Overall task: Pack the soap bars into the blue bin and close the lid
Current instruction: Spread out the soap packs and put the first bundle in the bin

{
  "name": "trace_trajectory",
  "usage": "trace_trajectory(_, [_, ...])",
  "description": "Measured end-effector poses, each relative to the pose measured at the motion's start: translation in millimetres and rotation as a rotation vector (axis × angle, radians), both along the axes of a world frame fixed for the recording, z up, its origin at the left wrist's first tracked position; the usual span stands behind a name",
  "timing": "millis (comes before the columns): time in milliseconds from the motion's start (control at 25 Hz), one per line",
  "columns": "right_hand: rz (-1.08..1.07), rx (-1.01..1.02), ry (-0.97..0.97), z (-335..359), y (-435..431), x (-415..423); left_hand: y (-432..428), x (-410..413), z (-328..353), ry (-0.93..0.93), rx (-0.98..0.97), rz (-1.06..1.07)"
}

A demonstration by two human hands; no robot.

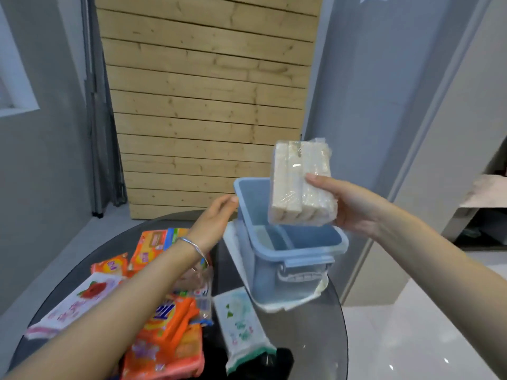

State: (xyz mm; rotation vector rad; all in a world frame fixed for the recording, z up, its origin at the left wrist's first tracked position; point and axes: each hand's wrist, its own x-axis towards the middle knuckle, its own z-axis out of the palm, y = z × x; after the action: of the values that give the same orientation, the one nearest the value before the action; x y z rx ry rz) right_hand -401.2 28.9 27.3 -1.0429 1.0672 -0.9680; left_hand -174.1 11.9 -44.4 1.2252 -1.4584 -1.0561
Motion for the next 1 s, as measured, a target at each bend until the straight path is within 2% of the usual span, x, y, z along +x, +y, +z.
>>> trace_trajectory(200, [-0.005,0.209,0.224,-37.7,-75.5,-2.0,-47.0,-29.6,-24.5,0.1,0.128,-0.075])
trace_trajectory(440, [0.113,0.364,0.379,-103.9,-130.7,25.0,-73.3,-21.7,-62.4,0.235,0.226,-0.201])
trace_trajectory(640, [0.141,0.366,0.473,-137.0,-145.3,32.0,-77.8,-9.8,-67.2,0.231,0.243,-0.26])
trace_trajectory(840, [0.236,0.343,0.696,-141.5,-144.0,29.6,-75.3,-10.8,-66.3,0.226,0.255,-0.256])
trace_trajectory(1000, [0.531,0.215,1.002,-140.6,-133.6,27.3,-72.2,-9.7,-61.3,0.19,0.265,-0.208])
